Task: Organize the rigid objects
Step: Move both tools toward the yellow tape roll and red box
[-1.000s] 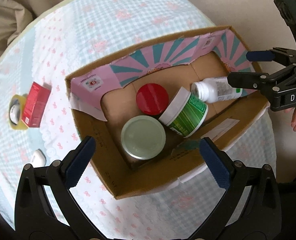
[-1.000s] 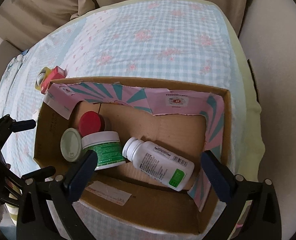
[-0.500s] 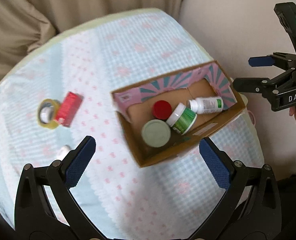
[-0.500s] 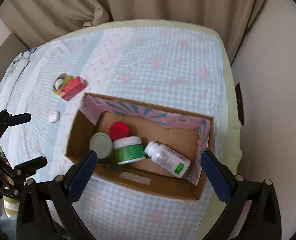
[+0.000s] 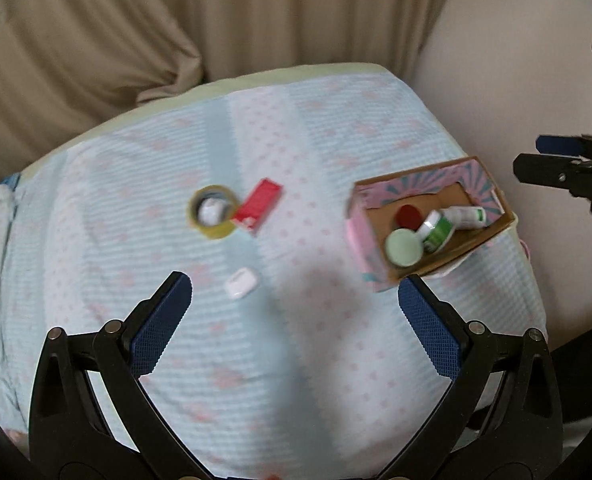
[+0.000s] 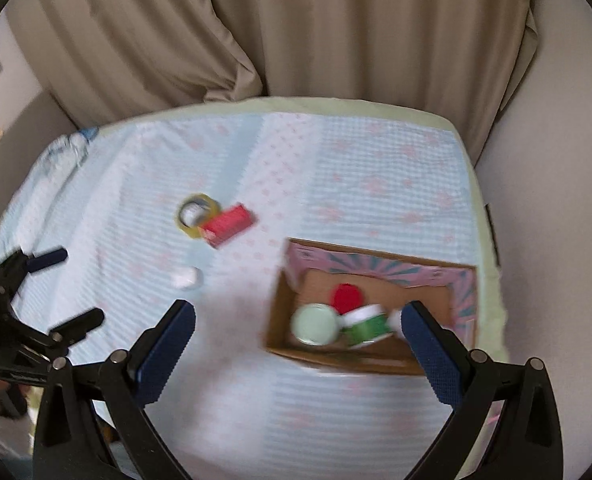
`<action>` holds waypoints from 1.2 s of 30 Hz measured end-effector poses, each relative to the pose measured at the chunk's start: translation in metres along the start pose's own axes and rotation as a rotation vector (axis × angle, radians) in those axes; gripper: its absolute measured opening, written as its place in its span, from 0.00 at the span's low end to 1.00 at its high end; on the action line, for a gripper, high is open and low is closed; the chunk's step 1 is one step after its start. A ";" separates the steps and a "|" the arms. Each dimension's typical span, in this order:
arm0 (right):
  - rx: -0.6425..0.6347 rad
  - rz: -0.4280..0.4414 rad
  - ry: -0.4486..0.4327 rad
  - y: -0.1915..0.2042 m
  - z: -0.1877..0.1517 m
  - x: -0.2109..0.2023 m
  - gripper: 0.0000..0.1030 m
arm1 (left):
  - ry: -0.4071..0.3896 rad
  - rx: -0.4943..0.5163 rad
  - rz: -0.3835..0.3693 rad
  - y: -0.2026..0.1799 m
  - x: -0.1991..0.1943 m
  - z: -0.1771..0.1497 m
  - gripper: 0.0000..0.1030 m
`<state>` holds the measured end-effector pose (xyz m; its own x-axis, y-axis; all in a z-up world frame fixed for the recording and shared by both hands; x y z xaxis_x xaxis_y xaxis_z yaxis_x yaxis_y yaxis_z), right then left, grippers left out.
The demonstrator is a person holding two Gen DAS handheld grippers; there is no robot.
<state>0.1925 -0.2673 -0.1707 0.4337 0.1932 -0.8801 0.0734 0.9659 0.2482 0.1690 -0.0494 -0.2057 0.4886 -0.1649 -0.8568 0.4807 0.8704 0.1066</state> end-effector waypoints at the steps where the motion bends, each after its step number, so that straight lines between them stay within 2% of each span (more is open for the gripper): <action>1: 0.023 0.009 -0.002 0.010 -0.002 -0.001 1.00 | -0.005 -0.006 -0.002 0.012 -0.005 -0.006 1.00; 6: 0.187 0.051 0.002 0.059 -0.005 0.010 1.00 | -0.008 -0.012 0.004 0.071 -0.013 -0.033 1.00; 9: 0.261 0.035 0.003 0.083 -0.006 0.024 1.00 | -0.011 -0.010 -0.016 0.103 -0.008 -0.044 1.00; 14: 0.397 0.046 0.020 0.114 -0.008 0.053 1.00 | -0.008 0.033 -0.049 0.148 0.015 -0.054 1.00; 17: 0.479 0.058 0.043 0.125 -0.009 0.076 1.00 | -0.003 0.067 -0.055 0.162 0.035 -0.053 1.00; 23: 0.648 0.077 0.110 0.128 -0.007 0.134 1.00 | 0.011 0.129 -0.081 0.179 0.089 -0.046 1.00; 29: 0.716 0.056 0.139 0.121 0.010 0.183 1.00 | 0.048 0.179 -0.102 0.181 0.157 -0.034 1.00; 36: 0.826 0.036 0.186 0.100 0.034 0.261 1.00 | 0.110 0.217 -0.132 0.178 0.251 -0.025 1.00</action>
<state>0.3438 -0.1261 -0.3620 0.2985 0.3170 -0.9002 0.7260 0.5368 0.4298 0.3586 0.0759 -0.4146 0.3354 -0.2082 -0.9188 0.6851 0.7233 0.0862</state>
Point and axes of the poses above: each gripper's, at about its wrist camera, not at the fingertips, and x roughly the way its jaws point, y to its left, z to its top, the point moved 3 cm from there along x, roughly the way its jaws point, and after that the axes turned 14 degrees about x, right-handed, at the moved point
